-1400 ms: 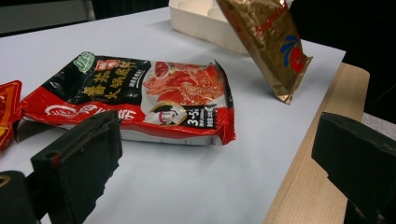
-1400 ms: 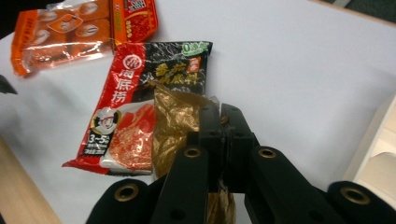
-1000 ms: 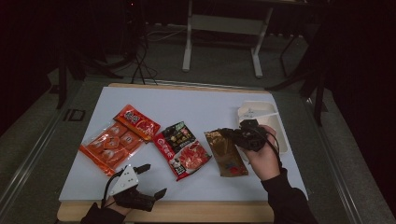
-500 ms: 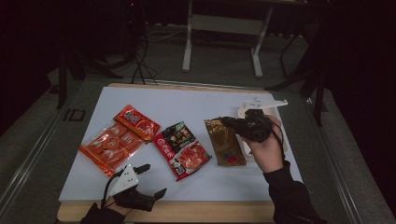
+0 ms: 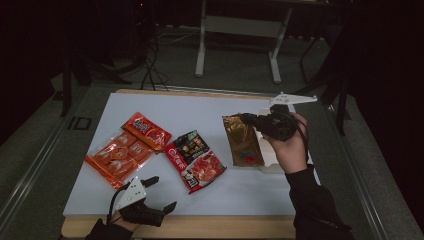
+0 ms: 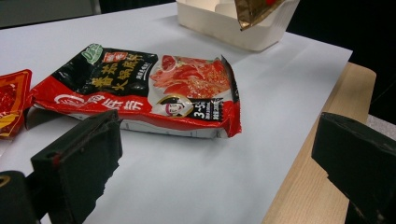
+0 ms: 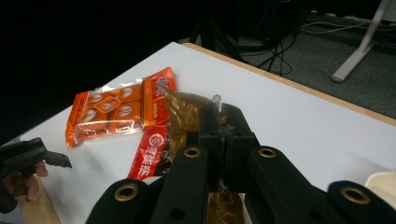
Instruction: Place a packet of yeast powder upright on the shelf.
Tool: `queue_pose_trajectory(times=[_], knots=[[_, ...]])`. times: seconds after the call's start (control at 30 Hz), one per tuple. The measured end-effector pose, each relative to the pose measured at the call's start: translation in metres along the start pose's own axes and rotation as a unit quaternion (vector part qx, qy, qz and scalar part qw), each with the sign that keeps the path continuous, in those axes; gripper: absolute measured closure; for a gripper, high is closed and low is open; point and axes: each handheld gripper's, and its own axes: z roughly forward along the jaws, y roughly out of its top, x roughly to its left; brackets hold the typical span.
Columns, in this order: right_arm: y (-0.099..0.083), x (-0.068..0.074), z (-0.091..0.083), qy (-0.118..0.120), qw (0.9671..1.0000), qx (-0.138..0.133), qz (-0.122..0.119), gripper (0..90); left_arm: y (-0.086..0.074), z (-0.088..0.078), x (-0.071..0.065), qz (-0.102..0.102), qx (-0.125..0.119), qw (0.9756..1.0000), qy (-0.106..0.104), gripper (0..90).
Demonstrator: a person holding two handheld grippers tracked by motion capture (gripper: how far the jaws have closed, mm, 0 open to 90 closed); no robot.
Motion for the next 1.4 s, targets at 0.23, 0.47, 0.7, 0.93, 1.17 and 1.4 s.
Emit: queue_pose_trajectory(times=[0.23, 0.47, 0.7, 0.93, 1.17, 1.4], knots=[[0.011, -0.015, -0.001, -0.001, 0.9998, -0.018, -0.004, 88.8, -0.002, -0.003, 0.001, -0.005, 0.000, 1.0000, 0.002, 2.0], [0.023, -0.030, -0.003, -0.021, 0.9994, -0.024, -0.014, 88.8, -0.002, -0.006, 0.000, -0.003, -0.002, 1.0000, 0.007, 2.0], [0.030, -0.051, -0.009, -0.039, 0.9987, -0.033, -0.001, 88.8, -0.003, -0.011, -0.001, -0.007, -0.011, 0.9998, 0.012, 2.0], [0.033, -0.076, -0.015, -0.055, 0.9972, -0.049, 0.013, 88.8, -0.006, -0.014, -0.002, -0.009, -0.009, 0.9997, 0.019, 2.0], [0.036, -0.099, -0.018, -0.058, 0.9956, -0.070, 0.022, 88.7, -0.008, -0.017, -0.003, -0.011, -0.007, 0.9995, 0.027, 2.0], [0.035, -0.118, -0.017, -0.062, 0.9938, -0.088, 0.025, 88.7, -0.010, -0.022, -0.004, -0.017, -0.009, 0.9992, 0.034, 2.0]])
